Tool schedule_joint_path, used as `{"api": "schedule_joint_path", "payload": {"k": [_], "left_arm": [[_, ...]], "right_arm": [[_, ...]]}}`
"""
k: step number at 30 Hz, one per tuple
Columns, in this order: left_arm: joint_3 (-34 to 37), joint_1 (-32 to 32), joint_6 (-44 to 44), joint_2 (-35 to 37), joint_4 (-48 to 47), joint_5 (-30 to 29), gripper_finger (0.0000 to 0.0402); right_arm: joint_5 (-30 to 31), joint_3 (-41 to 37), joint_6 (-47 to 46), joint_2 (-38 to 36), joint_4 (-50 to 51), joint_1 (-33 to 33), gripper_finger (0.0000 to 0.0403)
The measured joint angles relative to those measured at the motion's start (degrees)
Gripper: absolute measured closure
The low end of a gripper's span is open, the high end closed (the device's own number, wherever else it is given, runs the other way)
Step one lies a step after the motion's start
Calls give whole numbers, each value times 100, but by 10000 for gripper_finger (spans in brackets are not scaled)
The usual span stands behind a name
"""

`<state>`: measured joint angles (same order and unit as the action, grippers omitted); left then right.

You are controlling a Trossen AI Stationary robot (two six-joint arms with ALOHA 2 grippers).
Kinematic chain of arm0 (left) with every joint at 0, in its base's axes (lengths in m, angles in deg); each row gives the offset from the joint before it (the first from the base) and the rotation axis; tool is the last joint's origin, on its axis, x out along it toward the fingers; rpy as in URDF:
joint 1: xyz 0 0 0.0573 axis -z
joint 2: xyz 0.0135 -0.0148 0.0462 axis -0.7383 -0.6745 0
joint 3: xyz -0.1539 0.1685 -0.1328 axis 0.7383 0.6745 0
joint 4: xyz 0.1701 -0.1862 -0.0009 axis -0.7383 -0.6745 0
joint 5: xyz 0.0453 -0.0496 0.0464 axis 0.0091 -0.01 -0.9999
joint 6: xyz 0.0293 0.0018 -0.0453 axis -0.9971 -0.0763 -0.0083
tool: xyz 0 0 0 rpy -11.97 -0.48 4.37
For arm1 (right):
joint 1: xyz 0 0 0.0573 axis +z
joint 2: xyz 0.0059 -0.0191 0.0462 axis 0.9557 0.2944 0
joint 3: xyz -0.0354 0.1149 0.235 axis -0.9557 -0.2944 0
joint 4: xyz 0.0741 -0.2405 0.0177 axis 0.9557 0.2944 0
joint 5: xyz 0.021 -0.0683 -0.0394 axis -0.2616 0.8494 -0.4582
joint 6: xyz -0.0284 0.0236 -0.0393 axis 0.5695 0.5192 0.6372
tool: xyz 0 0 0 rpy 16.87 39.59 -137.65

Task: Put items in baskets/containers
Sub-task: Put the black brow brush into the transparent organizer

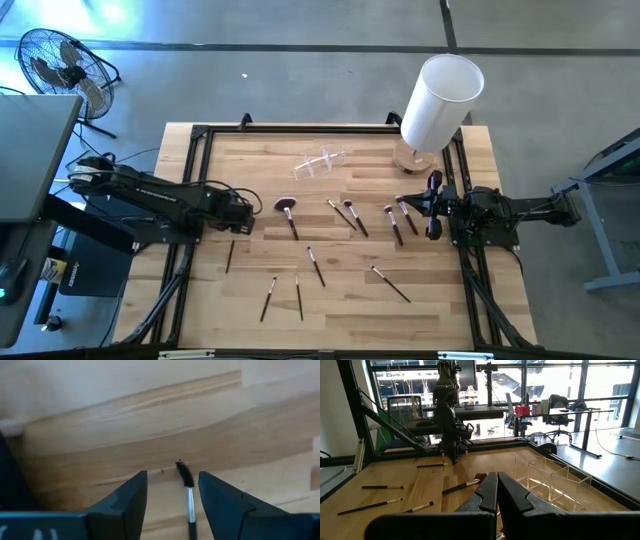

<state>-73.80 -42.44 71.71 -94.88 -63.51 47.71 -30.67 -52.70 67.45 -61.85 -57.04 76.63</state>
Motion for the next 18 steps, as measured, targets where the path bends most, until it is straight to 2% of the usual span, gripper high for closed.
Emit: {"api": "schedule_joint_path", "payload": {"k": [4,11,14,18], "left_arm": [[274,0,163,0,604,35,225],[476,7,486,-100,711,-27,233],[485,9,614,-177,658,-29,269],[489,9,589,-181,656,64,358]], "right_arm": [[-1,0,-1,0,-2,2,402],[0,0,0,0,-2,0,402],[-1,0,-1,0,-2,1,402],[0,0,-1,0,-1,1,402]]}}
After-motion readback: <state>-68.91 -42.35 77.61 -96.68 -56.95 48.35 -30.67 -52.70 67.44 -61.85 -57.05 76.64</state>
